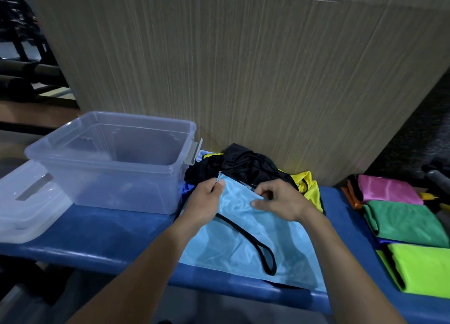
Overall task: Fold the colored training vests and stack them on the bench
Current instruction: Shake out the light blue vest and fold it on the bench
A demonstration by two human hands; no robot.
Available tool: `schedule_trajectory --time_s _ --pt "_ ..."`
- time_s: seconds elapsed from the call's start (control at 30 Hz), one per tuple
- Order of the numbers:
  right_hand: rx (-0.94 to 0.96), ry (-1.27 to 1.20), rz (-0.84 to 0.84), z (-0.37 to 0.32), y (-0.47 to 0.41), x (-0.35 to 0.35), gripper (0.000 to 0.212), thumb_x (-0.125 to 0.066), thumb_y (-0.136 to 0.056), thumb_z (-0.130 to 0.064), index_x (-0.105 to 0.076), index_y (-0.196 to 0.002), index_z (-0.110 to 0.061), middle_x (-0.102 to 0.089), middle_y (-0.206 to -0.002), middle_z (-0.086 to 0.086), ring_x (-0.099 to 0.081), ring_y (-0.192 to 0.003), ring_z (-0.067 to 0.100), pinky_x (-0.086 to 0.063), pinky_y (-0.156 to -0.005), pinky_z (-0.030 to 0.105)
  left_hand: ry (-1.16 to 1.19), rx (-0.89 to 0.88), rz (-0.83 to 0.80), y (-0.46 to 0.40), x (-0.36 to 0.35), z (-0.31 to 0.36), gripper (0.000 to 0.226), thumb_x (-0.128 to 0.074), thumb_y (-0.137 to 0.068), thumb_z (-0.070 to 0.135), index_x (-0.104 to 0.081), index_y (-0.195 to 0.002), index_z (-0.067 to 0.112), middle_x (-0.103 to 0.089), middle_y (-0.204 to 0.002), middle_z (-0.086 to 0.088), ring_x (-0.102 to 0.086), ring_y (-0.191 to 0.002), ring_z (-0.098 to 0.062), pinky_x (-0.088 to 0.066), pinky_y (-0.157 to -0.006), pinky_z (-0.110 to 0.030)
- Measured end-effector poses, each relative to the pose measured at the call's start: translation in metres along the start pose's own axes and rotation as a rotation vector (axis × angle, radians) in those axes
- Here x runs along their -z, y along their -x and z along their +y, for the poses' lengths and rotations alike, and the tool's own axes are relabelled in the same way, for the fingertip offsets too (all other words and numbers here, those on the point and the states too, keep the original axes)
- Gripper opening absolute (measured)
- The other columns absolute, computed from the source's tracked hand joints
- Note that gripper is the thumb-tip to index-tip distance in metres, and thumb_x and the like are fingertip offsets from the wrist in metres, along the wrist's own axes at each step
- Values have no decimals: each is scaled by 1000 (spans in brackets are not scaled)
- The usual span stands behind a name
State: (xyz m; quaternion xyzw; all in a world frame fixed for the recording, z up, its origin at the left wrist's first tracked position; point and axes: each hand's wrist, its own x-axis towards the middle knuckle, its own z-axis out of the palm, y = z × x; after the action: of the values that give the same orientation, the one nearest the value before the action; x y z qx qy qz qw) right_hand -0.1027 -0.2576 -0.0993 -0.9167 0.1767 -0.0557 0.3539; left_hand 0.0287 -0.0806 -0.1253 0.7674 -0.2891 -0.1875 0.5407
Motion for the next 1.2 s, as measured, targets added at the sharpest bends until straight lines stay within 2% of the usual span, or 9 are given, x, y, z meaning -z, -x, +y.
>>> schedule_trajectory --time_s 0.23,0.5,0.63,0.67,0.73,0.8,0.93,1.07,1.2 --pt "36 85 118 0 -15 -1 28 -78 -83 -18 -51 -79 -20 -52 -70 -5 -44 -60 10 -39 -58 27 -36 -1 32 -4 1 -7 43 -42 -108 33 -25 -70 21 -25 -59 12 -24 -53 -5 -25 -52 -20" --pt "-102 24 20 25 -6 23 21 -87 -77 -32 -71 -90 -28 -67 -81 3 -59 -71 9 -46 -65 24 -51 110 124 -10 1 -12 45 -42 -108 32 -25 -68 18 -26 -60 5 -26 -57 -12 -25 -56 -32" --pt "-140 -134 9 30 -1 31 36 -66 -93 -52 -73 -85 -18 -69 -90 20 -63 -76 24 -52 -80 38 -82 129 115 -12 -2 -13 44 -39 -109 31 -27 -69 17 -30 -63 3 -29 -58 -13 -26 -56 -32" --pt "-144 -152 20 29 -2 31 42 -62 -98 -49 -68 -81 -11 -63 -79 22 -57 -68 22 -48 -74 38 -78 132 116 -13 -2 -14 43 -39 -109 31 -28 -69 17 -30 -64 3 -29 -58 -13 -26 -56 -32" --pt "-131 -145 67 26 -3 29 35 -64 -99 -34 -64 -73 -12 -53 -63 2 -47 -62 12 -40 -66 32 -75 135 111 -14 -3 -16 41 -38 -109 30 -31 -71 15 -32 -65 2 -30 -60 -13 -28 -58 -32" --pt "-108 -118 121 26 -8 24 18 -70 -95 -22 -69 -77 -17 -64 -73 -11 -57 -70 7 -45 -72 28 -80 133 102 -15 -4 -18 35 -38 -108 29 -42 -80 9 -40 -71 0 -38 -65 -15 -33 -62 -33" --pt "-99 -16 239 19 -12 13 11 -74 -85 -11 -66 -84 -19 -67 -83 -3 -62 -81 14 -47 -71 24 -98 107 119 -14 -9 -12 28 -45 -106 39 -56 -104 13 -57 -93 6 -53 -90 -17 -39 -82 -32" --pt "-99 9 214 15 -11 9 20 -79 -79 -12 -61 -82 -21 -69 -86 5 -64 -80 22 -51 -74 35 -223 13 189 -17 -13 -10 41 -45 -106 41 -40 -72 19 -47 -70 2 -47 -68 -16 -33 -63 -35" --pt "-76 -217 230 17 -13 9 23 -84 -82 -23 -62 -79 -17 -63 -75 -2 -56 -69 11 -47 -67 33 -191 -27 253 -18 -17 -4 47 -39 -108 38 -34 -67 16 -37 -61 3 -36 -56 -12 -24 -52 -31"
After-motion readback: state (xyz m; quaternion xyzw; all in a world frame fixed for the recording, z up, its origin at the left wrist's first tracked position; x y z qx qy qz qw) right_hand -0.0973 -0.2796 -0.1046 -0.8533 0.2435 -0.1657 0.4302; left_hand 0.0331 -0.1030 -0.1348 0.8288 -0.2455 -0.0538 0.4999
